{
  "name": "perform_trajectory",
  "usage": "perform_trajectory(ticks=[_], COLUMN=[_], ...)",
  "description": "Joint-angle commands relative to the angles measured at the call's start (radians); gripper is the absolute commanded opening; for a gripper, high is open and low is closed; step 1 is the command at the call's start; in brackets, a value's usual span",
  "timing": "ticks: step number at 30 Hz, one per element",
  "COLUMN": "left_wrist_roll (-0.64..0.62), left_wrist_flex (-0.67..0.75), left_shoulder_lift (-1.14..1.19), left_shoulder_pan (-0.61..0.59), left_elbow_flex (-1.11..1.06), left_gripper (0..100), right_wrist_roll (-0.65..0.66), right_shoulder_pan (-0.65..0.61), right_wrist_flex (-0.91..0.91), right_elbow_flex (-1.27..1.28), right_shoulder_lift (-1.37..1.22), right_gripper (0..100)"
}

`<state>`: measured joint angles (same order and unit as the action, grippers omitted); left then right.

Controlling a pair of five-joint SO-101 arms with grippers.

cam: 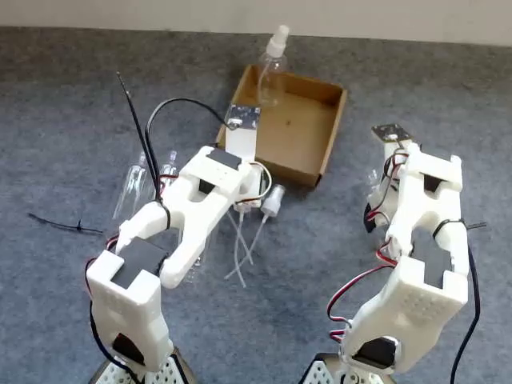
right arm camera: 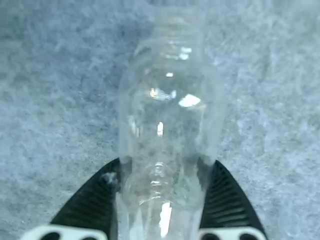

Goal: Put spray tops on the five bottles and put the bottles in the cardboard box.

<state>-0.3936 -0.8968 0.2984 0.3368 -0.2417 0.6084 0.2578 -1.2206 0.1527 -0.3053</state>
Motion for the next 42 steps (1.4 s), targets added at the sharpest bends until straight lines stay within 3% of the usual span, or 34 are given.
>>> perform_trajectory(ticks=[1,9,20,25,32,38,42], left_wrist_roll=[0.029,0.124,0.232,0.232,0.279,0.279,0.281], left_wrist_flex=[-0.041,-0.132,-0.27,-0.295,-0.327,-0.341,-0.336], left_shoulder_lift=[-0.035,-0.252,-0.638,-0.73,-0.786,-0.796,-0.796], left_shoulder_pan=[0.013,0.015,0.005,0.005,0.005,0.005,0.005], left_elbow_flex=[0.015,0.015,0.015,0.013,0.004,-0.008,-0.03], left_gripper=[8,8,8,8,8,8,8], right_wrist_roll=[0.011,0.043,0.002,-0.002,-0.003,-0.051,-0.046], right_shoulder_pan=[0.015,0.019,0.01,-0.016,-0.068,-0.059,-0.045], right_wrist_flex=[-0.081,-0.124,-0.159,-0.174,-0.139,-0.133,-0.231], right_elbow_flex=[-0.005,-0.007,-0.007,-0.007,-0.036,-0.225,-0.426], right_shoulder_lift=[0.015,0.016,0.151,0.217,0.211,0.054,-0.127], right_gripper=[8.8,18.6,22.3,33.9,34.8,34.8,34.8])
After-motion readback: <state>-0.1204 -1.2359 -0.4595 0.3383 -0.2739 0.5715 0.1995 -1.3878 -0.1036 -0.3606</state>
